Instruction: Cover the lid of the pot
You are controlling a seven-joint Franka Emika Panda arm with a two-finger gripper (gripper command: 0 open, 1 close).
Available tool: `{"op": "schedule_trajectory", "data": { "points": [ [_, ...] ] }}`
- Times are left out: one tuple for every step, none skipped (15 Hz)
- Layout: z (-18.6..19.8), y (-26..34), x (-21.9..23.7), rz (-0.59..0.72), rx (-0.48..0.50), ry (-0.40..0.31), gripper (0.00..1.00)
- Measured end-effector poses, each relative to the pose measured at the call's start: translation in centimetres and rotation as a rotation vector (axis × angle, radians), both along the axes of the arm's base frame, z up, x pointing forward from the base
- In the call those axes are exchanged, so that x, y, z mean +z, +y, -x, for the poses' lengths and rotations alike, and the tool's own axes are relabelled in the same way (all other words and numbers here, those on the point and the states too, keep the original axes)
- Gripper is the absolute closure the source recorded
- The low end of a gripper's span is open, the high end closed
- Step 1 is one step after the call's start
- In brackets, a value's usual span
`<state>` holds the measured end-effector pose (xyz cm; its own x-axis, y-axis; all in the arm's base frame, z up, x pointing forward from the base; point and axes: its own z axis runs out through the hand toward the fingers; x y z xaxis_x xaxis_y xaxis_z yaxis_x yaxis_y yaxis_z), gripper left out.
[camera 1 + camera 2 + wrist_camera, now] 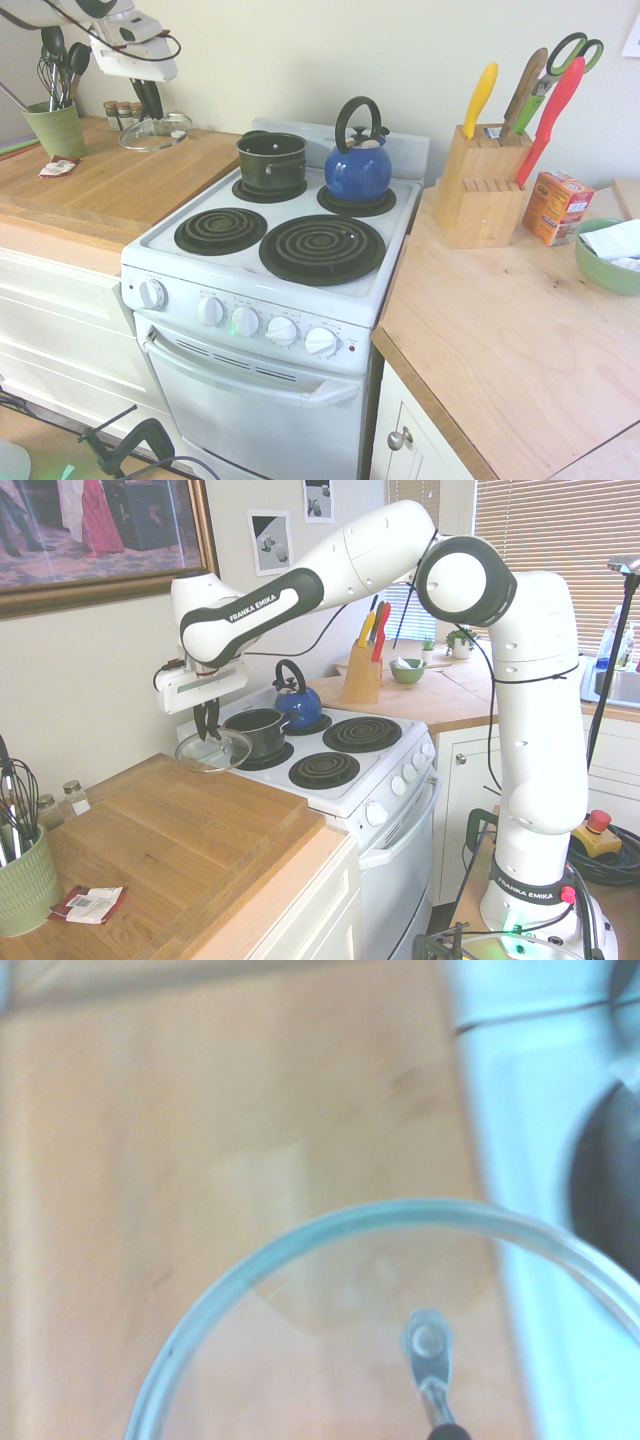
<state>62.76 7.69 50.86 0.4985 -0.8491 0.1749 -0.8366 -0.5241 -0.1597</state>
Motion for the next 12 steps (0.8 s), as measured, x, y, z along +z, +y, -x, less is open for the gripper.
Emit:
{"op": "schedule_trajectory", "data": {
  "points": [
    [-0.4,-2.0,0.8,-0.001,-0.034,-0.006,1.0],
    [-0.6,-3.9,1.5,-0.005,-0.067,-0.011,1.0],
    [-0.8,-6.0,2.1,-0.011,-0.101,-0.017,1.0],
    [-0.9,-7.8,2.5,-0.016,-0.13,-0.02,1.0],
    [-1.1,-9.5,2.9,-0.021,-0.156,-0.025,1.0],
    [-1.3,-11.0,3.1,-0.026,-0.177,-0.026,1.0],
    [-1.5,-12.4,3.3,-0.03,-0.196,-0.025,1.0],
    [-1.9,-13.7,3.4,-0.034,-0.214,-0.028,1.0],
    [-2.3,-14.8,3.2,-0.038,-0.228,-0.028,1.0],
    [-2.9,-15.9,2.8,-0.042,-0.24,-0.026,1.0],
    [-3.5,-16.8,2.3,-0.046,-0.25,-0.022,1.0],
    [-4.2,-17.8,1.8,-0.05,-0.258,-0.015,1.0]
  ]
}}
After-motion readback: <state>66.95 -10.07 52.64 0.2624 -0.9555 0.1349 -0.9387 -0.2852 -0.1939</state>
